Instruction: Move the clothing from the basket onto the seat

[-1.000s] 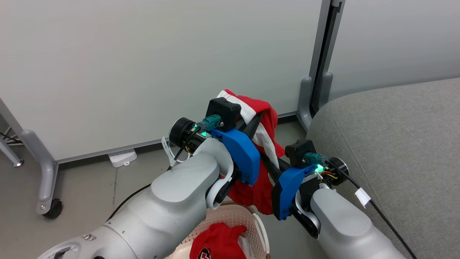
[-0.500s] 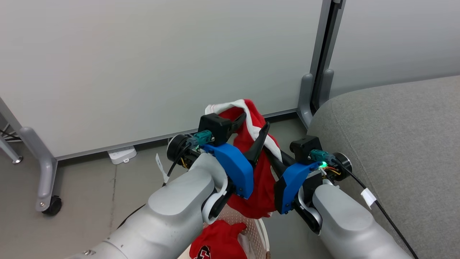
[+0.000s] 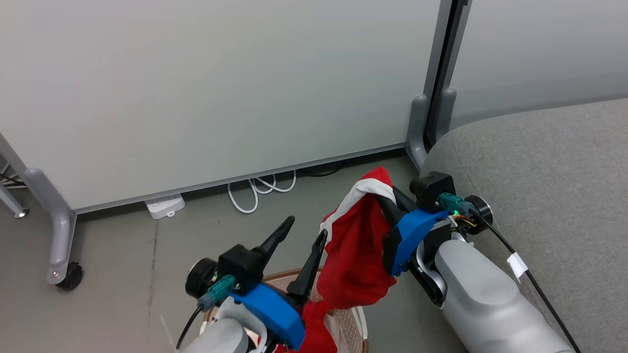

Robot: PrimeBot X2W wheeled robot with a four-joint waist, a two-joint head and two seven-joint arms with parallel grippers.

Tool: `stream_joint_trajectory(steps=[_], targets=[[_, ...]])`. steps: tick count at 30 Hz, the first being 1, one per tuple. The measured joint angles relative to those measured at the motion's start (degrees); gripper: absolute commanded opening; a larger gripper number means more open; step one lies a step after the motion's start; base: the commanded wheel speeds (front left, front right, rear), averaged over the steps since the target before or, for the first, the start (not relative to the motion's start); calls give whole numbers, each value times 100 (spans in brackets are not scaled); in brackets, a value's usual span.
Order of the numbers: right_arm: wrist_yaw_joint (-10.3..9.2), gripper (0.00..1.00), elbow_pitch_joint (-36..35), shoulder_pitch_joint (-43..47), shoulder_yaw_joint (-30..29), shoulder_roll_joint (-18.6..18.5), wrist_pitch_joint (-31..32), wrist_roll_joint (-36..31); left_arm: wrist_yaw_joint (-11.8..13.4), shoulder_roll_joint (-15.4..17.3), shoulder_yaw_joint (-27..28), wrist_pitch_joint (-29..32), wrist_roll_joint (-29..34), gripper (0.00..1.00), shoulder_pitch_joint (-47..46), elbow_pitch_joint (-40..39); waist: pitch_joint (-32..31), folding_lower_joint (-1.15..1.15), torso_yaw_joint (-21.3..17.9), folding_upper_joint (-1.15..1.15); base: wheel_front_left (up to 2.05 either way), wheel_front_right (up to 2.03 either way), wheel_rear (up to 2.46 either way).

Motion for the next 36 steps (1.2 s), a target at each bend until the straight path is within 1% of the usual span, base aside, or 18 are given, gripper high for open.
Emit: stream_joint_trajectory(steps=[6,11,13,20,28,36], targets=[[0,0,-80,7,-179,0,-14,-211,-234,11,950,0,719,100,970,-539,5,0,2,0,0,0,0],[0,0,-157,63,-296,-1,3,-341,-400,-165,1548,-1,1137,100,1551,-635,-1,0,44,0,0,0,0],[0,0,-198,123,-321,-1,38,-357,-509,-231,1707,-1,1285,100,1681,-620,-10,0,57,0,0,0,0],[0,0,-352,272,-402,-1,140,-441,-742,-441,2108,-1,1667,100,1857,-528,-38,0,97,0,0,0,0],[0,0,-541,372,-436,0,245,-453,-918,-591,2340,-1,1917,100,1891,-432,-39,0,68,0,0,0,0],[0,0,-667,402,-552,0,343,-568,-1000,-661,2513,-1,2063,100,1921,-387,-22,0,-236,0,0,0,0]])
